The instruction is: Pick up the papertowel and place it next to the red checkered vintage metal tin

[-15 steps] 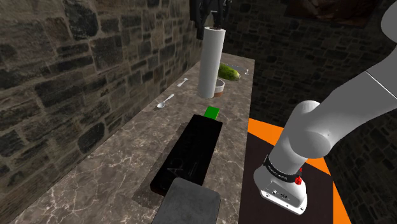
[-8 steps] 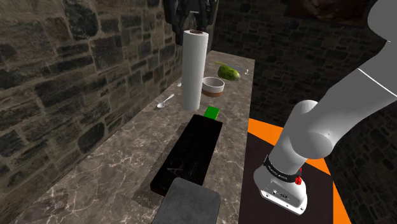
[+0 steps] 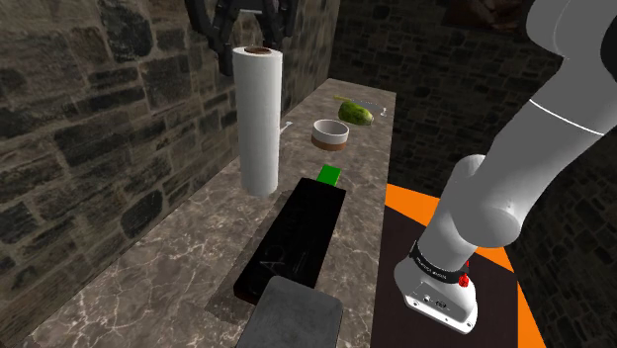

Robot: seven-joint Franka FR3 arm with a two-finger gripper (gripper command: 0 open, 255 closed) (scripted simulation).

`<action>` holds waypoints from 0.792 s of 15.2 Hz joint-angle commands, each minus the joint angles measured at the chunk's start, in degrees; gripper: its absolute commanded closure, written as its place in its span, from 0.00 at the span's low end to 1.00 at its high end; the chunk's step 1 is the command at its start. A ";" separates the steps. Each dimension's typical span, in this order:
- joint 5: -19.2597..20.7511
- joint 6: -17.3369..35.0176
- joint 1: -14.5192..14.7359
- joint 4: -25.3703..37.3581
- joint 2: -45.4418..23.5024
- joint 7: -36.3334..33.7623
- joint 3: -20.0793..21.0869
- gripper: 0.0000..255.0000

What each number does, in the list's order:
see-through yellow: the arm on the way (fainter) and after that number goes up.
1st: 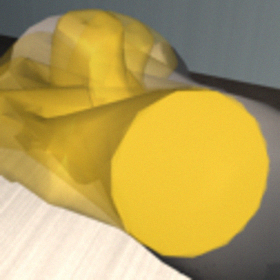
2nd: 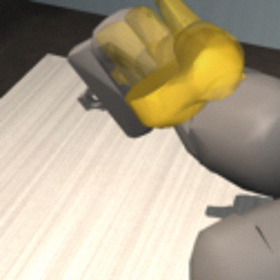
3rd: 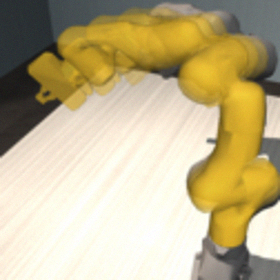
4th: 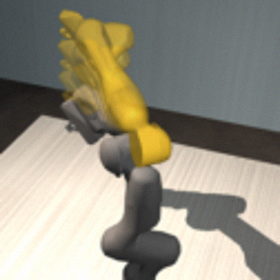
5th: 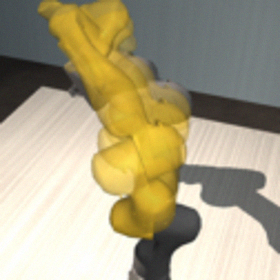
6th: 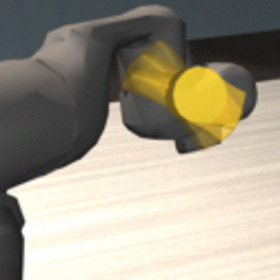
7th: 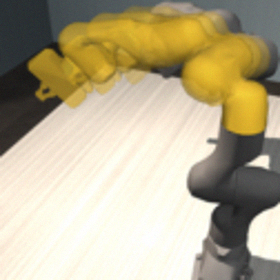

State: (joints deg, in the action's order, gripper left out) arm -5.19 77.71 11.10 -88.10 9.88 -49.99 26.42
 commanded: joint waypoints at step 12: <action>13.95 -4.66 13.88 26.99 -25.91 -21.04 11.18 1.00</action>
State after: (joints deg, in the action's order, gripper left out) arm 8.42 72.65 24.57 -61.22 -15.47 -70.60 37.55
